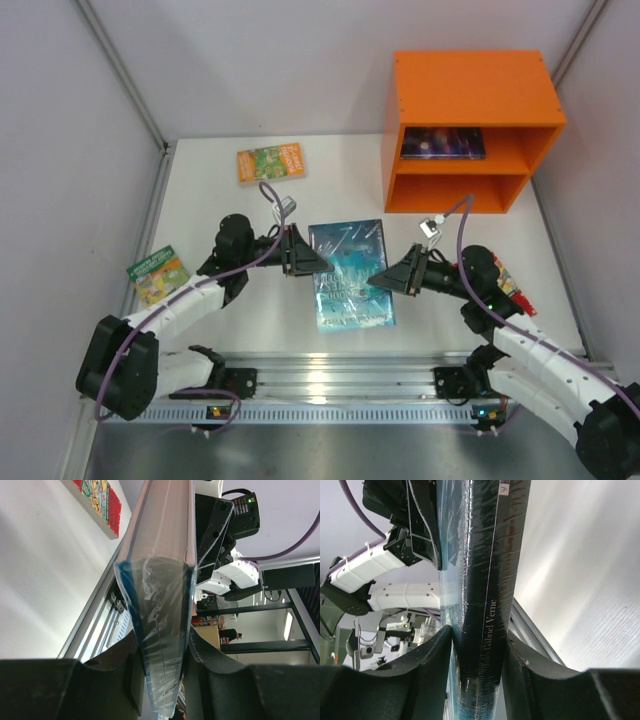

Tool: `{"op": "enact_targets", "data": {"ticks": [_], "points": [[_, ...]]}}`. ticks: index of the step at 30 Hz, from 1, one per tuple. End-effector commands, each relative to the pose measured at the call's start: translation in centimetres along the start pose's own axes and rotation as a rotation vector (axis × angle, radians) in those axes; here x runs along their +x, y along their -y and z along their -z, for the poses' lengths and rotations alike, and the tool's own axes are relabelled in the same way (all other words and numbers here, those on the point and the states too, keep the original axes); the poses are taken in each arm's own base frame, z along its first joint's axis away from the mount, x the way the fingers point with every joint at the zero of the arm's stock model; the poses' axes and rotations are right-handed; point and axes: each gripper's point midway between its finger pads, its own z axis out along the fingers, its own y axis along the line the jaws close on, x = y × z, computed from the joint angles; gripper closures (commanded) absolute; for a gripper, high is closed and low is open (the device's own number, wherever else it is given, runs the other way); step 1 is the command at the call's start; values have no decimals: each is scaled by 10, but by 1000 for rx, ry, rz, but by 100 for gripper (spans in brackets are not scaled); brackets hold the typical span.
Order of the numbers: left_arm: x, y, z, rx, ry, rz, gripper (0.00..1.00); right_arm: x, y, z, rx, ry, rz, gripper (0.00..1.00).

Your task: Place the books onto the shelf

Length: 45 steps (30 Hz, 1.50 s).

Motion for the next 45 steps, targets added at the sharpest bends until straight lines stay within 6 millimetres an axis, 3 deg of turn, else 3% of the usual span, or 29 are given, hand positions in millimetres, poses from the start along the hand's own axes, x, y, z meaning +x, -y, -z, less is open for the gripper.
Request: {"op": "enact_targets", "data": {"ticks": [1, 9, 13, 14, 16, 17, 18, 21, 23, 26, 34, 40, 45], "points": [[5, 32, -1, 105, -77, -93, 100, -20, -52, 1, -170, 39, 167, 59], [11, 40, -5, 149, -130, -91, 100, -16, -66, 2, -251, 8, 165, 55], [8, 38, -8, 145, -131, -93, 100, -13, -67, 4, -260, -2, 162, 77], [6, 39, -10, 140, -128, -88, 100, -12, -70, 6, -266, -1, 169, 88], [-1, 33, -13, 119, -112, -90, 89, -14, -67, 6, -246, 7, 165, 100], [-12, 27, -14, 64, -88, -44, 67, -17, -70, 7, -241, 21, 172, 100], [-20, 19, -13, 21, -62, -31, 58, -18, -66, 7, -212, 25, 153, 100], [-52, -8, 6, -148, 64, -9, 34, -34, -61, 13, -155, 100, 138, 100], [-79, -20, 27, -238, 167, -42, 28, -50, -56, 20, -120, 165, 115, 100], [-89, -36, 54, -364, 231, -32, 24, -71, -46, 35, -67, 254, 59, 100], [-75, -55, 72, -493, 245, -48, 21, -136, -25, 82, 97, 567, -10, 100], [-51, -74, 73, -479, 241, 6, 21, -183, -28, 116, 208, 842, -24, 100], [-40, -80, 71, -445, 228, 32, 21, -210, -48, 128, 187, 955, 2, 100]]}}
